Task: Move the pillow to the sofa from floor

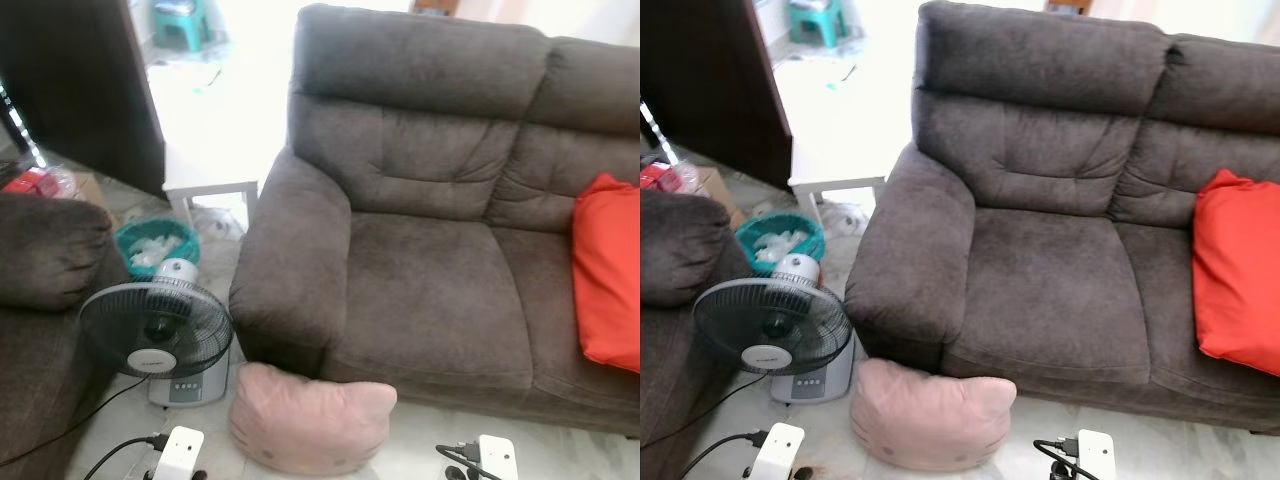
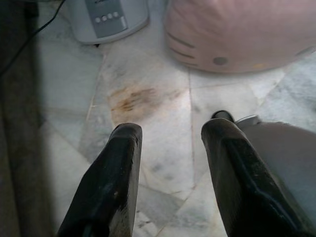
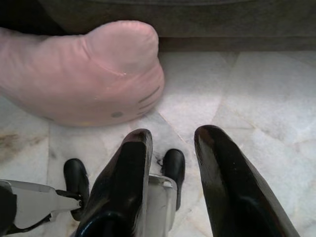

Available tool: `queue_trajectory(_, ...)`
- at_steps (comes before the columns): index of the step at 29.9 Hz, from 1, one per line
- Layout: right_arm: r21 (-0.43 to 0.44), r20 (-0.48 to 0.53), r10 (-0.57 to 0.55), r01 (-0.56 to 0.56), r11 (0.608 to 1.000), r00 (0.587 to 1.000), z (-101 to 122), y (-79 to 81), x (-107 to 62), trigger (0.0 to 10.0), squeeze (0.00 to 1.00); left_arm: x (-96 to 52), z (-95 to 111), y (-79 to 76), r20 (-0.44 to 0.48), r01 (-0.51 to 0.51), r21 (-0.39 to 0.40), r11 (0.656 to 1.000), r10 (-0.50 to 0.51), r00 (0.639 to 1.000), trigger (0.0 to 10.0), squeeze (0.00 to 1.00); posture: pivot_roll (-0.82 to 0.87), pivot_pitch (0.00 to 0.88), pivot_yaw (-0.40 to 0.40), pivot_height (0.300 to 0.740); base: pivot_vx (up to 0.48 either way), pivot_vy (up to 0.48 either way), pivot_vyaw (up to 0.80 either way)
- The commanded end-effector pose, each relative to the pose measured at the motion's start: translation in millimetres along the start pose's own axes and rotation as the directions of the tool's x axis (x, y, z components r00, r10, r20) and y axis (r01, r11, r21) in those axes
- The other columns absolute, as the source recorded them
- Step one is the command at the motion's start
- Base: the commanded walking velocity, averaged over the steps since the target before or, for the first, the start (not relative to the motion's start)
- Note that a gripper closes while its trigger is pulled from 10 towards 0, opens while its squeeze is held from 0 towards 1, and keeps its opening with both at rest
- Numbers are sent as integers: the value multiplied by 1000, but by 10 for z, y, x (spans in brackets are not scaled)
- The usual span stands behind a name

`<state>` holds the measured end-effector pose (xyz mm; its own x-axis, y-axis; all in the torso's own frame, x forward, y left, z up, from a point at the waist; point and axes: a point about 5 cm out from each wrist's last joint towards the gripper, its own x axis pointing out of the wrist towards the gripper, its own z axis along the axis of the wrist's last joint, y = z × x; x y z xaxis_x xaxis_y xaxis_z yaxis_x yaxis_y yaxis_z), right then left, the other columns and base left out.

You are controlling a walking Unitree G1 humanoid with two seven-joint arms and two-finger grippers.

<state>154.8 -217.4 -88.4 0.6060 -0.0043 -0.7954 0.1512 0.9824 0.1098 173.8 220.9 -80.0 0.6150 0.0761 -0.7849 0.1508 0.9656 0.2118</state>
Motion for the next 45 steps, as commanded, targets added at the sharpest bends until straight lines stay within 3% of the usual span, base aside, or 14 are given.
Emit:
queue_trajectory(1,-2,-9,-15,15,1000,1000,-29,-54,-20,10000,0,1,-14,-42,-8,12,7,1000,-12,1000,10000,0,95,34,-50,740,0,0,0)
queue_trajectory(16,-3,-10,-14,14,1000,1000,-29,-52,-19,10000,0,0,-14,-39,-8,10,6,1000,-10,1000,10000,0,95,35,-50,740,0,303,0)
queue_trajectory(45,-9,-12,-8,8,1000,1000,-31,-47,-19,10000,0,-2,-8,-39,6,10,-6,1000,-10,1000,10000,0,98,34,-50,740,0,0,0)
